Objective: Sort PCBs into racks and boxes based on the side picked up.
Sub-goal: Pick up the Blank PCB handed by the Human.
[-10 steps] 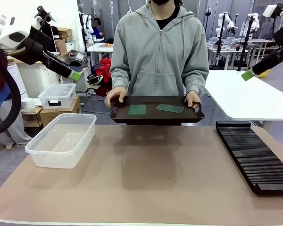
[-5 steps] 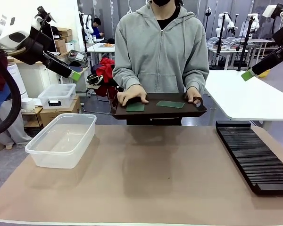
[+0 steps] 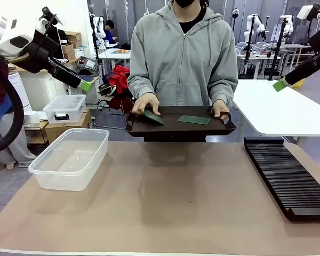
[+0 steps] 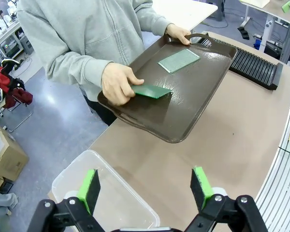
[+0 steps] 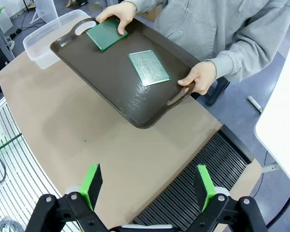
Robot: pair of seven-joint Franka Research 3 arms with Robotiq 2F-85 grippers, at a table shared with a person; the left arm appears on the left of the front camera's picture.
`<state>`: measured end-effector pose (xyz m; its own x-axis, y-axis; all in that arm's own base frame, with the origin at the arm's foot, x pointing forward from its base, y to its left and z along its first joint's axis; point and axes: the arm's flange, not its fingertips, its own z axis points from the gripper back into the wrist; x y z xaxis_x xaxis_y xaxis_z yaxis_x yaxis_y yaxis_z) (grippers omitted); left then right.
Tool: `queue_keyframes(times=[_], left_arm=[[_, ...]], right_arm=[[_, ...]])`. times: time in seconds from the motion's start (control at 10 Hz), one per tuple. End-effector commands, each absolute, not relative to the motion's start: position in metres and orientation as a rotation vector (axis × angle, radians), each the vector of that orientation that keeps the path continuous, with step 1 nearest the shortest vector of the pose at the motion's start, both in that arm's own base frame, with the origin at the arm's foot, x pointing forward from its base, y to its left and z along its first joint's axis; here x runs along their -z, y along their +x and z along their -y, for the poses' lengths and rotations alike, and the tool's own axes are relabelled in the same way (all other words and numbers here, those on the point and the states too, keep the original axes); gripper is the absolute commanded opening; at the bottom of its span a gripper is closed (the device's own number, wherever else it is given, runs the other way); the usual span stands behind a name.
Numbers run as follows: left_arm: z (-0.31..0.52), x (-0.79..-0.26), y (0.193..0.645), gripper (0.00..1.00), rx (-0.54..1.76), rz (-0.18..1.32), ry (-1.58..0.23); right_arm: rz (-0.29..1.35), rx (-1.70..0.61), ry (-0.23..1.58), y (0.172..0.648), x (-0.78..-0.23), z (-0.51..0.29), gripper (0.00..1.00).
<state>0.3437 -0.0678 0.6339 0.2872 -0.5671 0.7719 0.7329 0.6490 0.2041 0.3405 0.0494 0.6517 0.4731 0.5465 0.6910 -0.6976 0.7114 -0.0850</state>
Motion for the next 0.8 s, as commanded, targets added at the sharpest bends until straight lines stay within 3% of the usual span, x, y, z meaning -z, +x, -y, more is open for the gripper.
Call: queue_keyframes(times=[0.0, 0.7], left_arm=[[0.0687, -0.6332, 0.3434, 1.00, 0.879, 0.935, -0.205], [0.0687, -0.6332, 0.3434, 1.00, 0.879, 0.935, -0.205]], right_arm=[[0.758, -0.767, 0.222, 0.3407, -0.6511, -0.0492, 1.00], [0.758, -0.767, 0.222, 0.3407, -0.6511, -0.0492, 1.00]])
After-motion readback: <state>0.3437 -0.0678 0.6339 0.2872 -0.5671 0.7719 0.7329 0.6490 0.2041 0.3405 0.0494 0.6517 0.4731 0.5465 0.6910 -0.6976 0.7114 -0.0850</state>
